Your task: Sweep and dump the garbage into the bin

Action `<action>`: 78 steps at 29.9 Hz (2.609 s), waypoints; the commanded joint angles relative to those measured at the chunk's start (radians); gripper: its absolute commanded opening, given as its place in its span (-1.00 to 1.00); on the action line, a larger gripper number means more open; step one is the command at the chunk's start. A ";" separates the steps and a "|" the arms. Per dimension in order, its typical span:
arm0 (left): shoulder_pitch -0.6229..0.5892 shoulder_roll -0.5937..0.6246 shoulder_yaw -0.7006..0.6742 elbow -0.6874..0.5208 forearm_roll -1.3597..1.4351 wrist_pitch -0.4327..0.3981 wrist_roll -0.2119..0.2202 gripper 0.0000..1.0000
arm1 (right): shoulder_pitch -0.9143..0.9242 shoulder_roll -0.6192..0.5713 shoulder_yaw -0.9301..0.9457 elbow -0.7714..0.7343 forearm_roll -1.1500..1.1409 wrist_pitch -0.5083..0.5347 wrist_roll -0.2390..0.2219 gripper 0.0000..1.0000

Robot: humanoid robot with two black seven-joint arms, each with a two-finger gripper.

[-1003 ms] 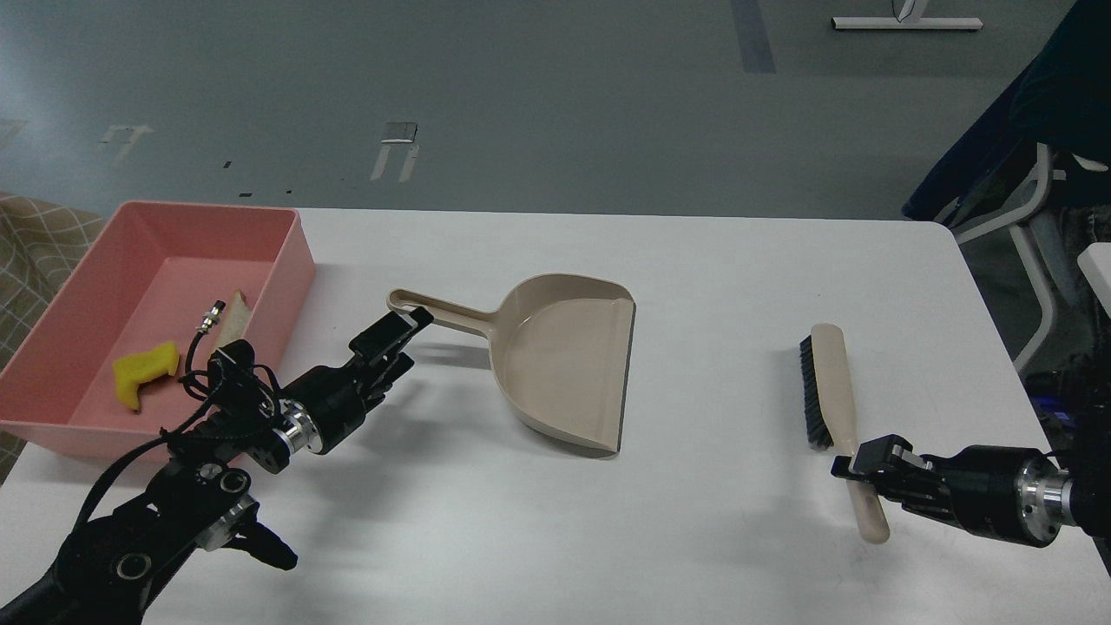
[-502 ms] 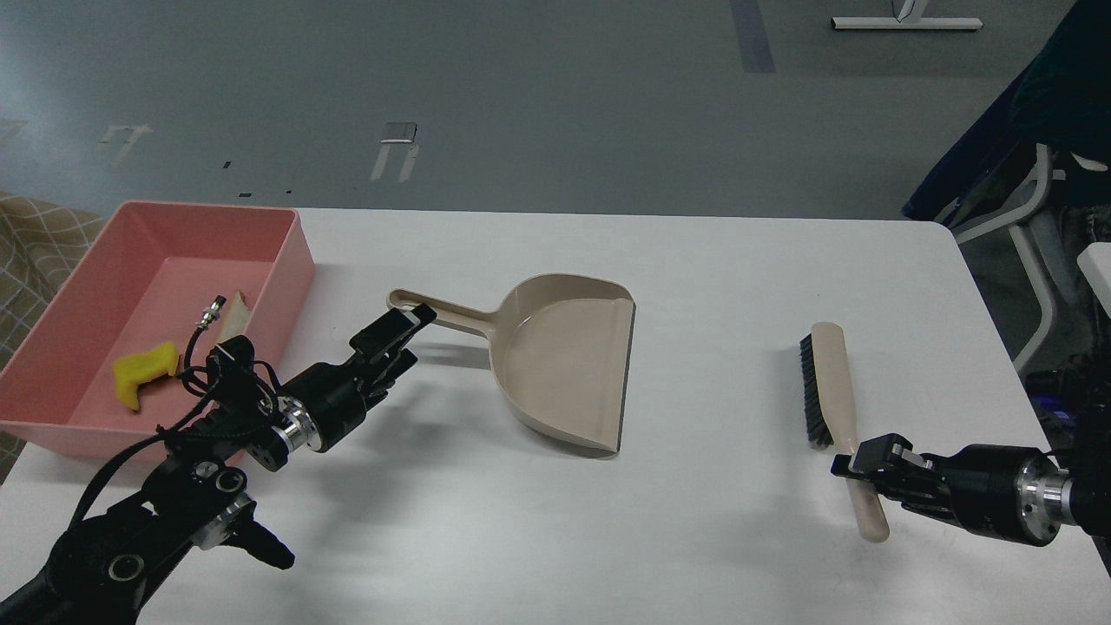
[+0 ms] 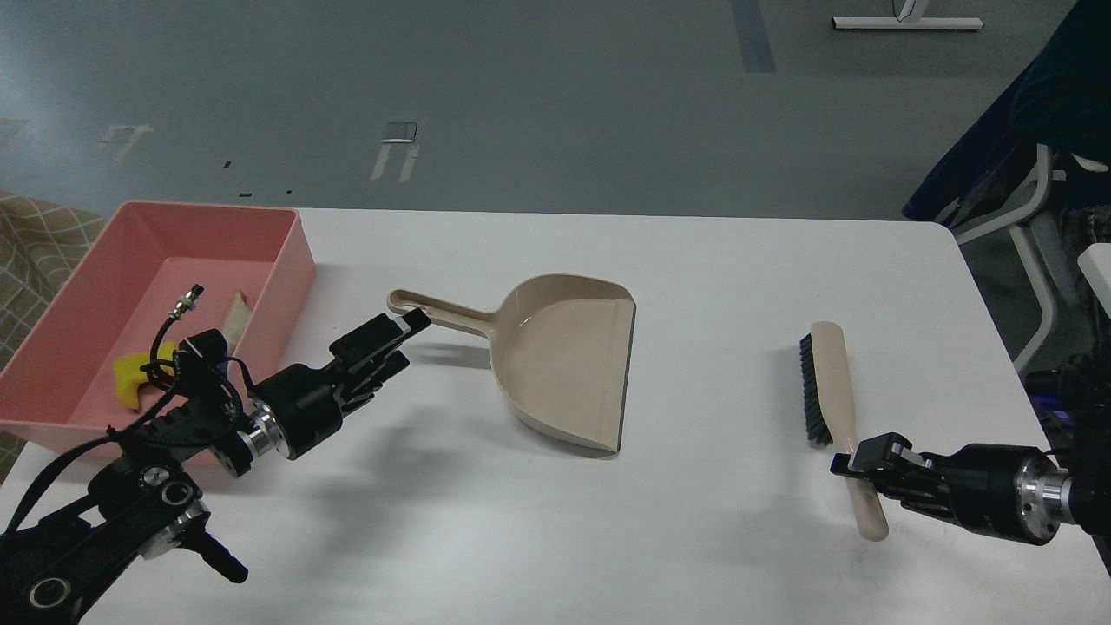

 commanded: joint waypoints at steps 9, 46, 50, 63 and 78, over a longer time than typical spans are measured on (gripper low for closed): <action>-0.225 0.054 -0.068 0.009 -0.175 -0.007 0.011 0.95 | 0.000 -0.001 -0.003 0.000 -0.001 0.000 0.000 -0.08; -0.445 -0.005 -0.052 0.173 -0.181 -0.001 0.023 0.95 | 0.000 0.000 0.006 0.005 -0.001 0.001 -0.037 0.80; -0.445 -0.005 -0.052 0.173 -0.181 -0.001 0.023 0.95 | 0.000 0.000 0.006 0.005 -0.001 0.001 -0.037 0.86; -0.446 -0.004 -0.054 0.173 -0.183 0.001 0.023 0.95 | 0.005 -0.043 0.052 0.006 0.000 0.007 -0.035 0.93; -0.501 -0.011 -0.054 0.229 -0.184 -0.001 0.023 0.95 | 0.031 0.132 0.567 -0.248 0.000 0.010 -0.017 0.99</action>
